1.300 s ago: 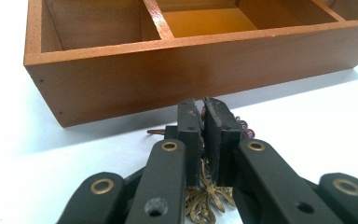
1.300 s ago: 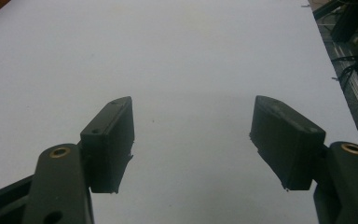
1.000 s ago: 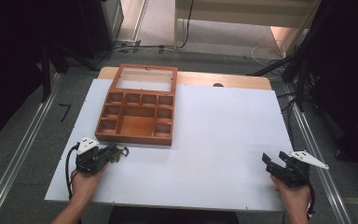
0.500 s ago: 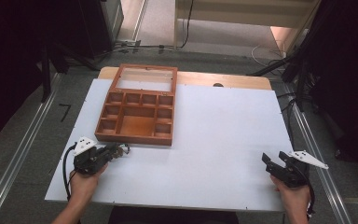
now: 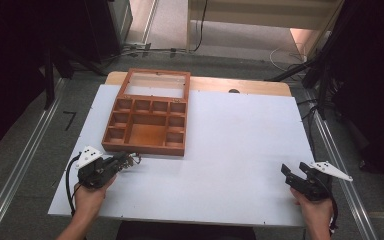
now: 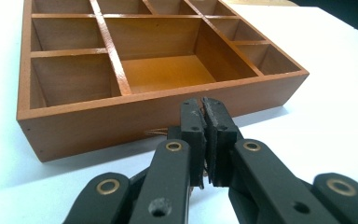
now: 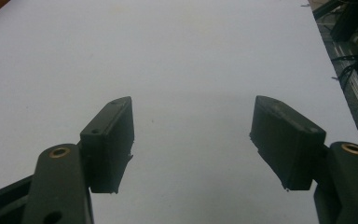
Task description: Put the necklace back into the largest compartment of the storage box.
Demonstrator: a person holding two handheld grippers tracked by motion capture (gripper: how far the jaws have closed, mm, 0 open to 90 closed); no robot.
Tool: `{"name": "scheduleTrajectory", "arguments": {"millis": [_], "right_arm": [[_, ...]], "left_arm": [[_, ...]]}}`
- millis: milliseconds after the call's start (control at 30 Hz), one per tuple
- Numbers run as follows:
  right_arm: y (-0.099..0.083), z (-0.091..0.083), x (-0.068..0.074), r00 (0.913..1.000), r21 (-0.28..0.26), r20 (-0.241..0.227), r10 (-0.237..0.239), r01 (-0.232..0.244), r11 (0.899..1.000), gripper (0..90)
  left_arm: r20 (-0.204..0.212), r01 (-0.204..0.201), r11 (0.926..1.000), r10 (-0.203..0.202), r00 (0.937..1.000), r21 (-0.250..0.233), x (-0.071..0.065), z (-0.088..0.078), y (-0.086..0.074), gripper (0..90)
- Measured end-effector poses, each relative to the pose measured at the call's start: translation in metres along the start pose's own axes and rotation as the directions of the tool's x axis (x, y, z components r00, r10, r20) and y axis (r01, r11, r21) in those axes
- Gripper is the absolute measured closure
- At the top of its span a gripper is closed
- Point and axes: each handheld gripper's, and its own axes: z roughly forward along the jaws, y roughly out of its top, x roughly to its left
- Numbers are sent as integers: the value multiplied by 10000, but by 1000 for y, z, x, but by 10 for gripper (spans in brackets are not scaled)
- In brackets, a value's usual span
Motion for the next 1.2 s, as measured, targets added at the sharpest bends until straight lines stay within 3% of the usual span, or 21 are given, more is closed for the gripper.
{"name": "scheduleTrajectory", "arguments": {"millis": [767,1200], "right_arm": [[1,0,1,10000,-10,27,-8,8,10000,282],[0,1,1,10000,31,20,-62,62,10000,282]], "left_arm": [[333,-93,9993,106,9994,-372,-9,-12,17,875],[399,-112,9994,126,9991,-334,-5,-14,23,875]]}}
